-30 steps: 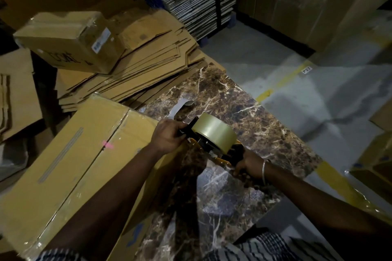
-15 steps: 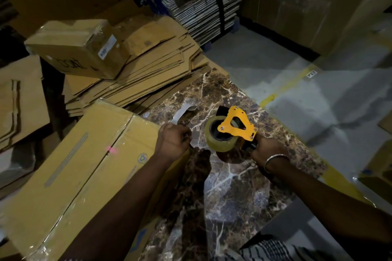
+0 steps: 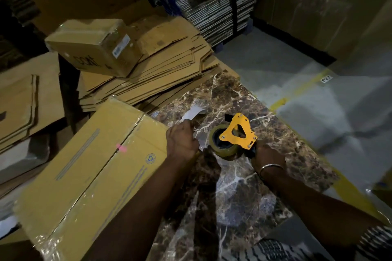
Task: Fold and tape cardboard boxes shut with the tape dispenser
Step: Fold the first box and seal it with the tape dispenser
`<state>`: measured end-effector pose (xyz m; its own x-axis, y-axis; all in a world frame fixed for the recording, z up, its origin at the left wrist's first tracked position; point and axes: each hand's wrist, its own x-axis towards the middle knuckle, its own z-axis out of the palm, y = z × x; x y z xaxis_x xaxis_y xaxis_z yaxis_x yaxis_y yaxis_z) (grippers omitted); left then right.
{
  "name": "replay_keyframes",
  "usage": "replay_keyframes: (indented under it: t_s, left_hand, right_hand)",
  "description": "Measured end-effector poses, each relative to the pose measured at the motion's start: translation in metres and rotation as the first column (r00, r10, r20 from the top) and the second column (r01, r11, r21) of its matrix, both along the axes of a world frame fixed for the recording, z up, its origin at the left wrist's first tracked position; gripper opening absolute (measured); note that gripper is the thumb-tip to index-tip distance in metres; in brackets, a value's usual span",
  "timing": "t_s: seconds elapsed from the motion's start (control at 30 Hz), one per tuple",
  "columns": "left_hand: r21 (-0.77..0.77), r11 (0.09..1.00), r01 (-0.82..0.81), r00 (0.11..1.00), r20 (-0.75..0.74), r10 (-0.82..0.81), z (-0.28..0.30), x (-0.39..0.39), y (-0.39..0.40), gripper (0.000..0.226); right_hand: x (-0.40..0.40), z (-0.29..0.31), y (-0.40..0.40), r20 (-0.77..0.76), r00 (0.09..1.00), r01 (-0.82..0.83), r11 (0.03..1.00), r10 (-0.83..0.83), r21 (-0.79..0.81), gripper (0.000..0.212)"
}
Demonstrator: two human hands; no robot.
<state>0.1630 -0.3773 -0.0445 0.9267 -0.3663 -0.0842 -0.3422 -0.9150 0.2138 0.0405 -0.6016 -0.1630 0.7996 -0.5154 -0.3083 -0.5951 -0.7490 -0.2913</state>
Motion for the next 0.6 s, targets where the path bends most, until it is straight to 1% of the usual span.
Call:
replay_keyframes:
  t_s: [0.13, 0.23, 0.3, 0.37, 0.43, 0.5, 0.53, 0.6]
  left_hand:
    - [-0.018, 0.999, -0.042, 0.999, 0.011, 0.042, 0.003, -0.018, -0.002, 0.049]
    - [-0.115, 0.993, 0.016, 0.999, 0.041, -0.011, -0.006, -0.036, 0.004, 0.066]
    - [-0.151, 0.987, 0.048, 0.999, 0.019, -0.046, -0.013, -0.045, 0.009, 0.069]
    - [-0.158, 0.986, 0.057, 0.998, -0.005, -0.058, -0.016, -0.055, 0.013, 0.068]
    - [-0.137, 0.989, 0.052, 0.998, -0.017, -0.055, -0.014, -0.069, 0.016, 0.068]
    - [-0.143, 0.990, 0.008, 1.000, -0.020, -0.011, -0.010, -0.084, 0.017, 0.069]
    - [-0.169, 0.985, -0.032, 0.999, -0.029, 0.028, -0.007, -0.089, 0.017, 0.068]
    - [-0.210, 0.965, -0.159, 0.986, -0.079, 0.146, -0.003, -0.092, 0.015, 0.065]
  right_hand:
    - [0.006, -0.008, 0.004, 0.000, 1.000, 0.017, 0.999, -0.017, 0.033, 0.038]
    - [0.010, -0.009, 0.005, -0.008, 1.000, -0.013, 0.998, 0.014, 0.059, 0.043]
    - [0.010, -0.009, 0.006, -0.038, 0.998, -0.038, 0.997, 0.041, 0.073, 0.049]
    - [0.008, -0.011, 0.007, -0.030, 0.998, -0.052, 0.995, 0.054, 0.085, 0.056]
    - [0.003, -0.013, 0.007, 0.028, 0.998, -0.050, 0.995, 0.047, 0.087, 0.059]
    - [-0.001, -0.013, 0.011, 0.134, 0.990, -0.057, 0.998, 0.051, 0.035, 0.061]
    - [-0.002, -0.013, 0.014, 0.189, 0.981, -0.041, 0.999, 0.042, -0.011, 0.065]
    - [-0.005, -0.006, 0.028, 0.314, 0.949, 0.051, 0.994, -0.020, -0.092, 0.077]
